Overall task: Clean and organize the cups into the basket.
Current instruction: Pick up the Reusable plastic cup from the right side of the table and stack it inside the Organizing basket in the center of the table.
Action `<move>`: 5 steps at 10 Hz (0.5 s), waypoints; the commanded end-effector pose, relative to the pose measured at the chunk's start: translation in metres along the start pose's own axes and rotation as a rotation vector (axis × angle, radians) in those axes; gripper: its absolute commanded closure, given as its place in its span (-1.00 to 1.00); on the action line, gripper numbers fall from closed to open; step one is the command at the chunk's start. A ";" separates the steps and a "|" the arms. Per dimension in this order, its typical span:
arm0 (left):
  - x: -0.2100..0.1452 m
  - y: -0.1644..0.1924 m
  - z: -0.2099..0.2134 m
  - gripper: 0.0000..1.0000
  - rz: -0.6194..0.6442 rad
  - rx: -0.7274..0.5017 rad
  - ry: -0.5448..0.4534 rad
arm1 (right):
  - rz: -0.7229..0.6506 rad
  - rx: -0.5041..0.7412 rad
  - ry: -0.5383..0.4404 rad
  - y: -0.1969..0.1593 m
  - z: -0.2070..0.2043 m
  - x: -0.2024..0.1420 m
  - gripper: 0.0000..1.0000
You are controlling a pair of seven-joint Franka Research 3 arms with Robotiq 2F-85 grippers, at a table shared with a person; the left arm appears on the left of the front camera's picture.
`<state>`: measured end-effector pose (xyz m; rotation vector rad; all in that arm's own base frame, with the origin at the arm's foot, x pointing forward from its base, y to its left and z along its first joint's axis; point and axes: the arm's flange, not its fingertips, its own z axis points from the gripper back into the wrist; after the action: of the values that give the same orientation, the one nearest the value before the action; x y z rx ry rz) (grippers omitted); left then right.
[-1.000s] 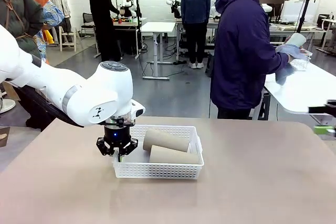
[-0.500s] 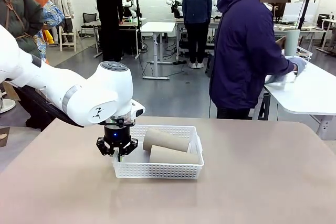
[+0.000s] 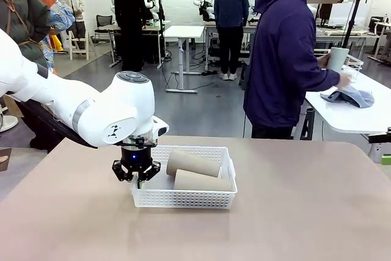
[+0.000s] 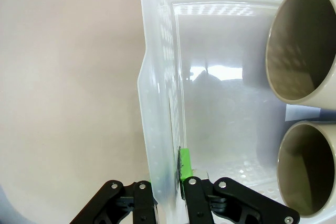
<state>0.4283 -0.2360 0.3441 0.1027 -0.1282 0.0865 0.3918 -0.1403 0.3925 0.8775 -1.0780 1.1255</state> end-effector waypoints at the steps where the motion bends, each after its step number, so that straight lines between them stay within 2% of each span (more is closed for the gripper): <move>1: -0.002 0.000 0.000 1.00 0.003 0.016 -0.010 | 0.014 -0.011 -0.015 0.009 0.005 0.002 -1.00; 5: -0.002 0.000 0.000 1.00 0.003 0.016 -0.010 | 0.014 -0.011 -0.015 0.009 0.005 0.002 -1.00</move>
<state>0.4283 -0.2360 0.3442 0.1027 -0.1282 0.0865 0.3877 -0.1455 0.3963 0.8679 -1.0940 1.1198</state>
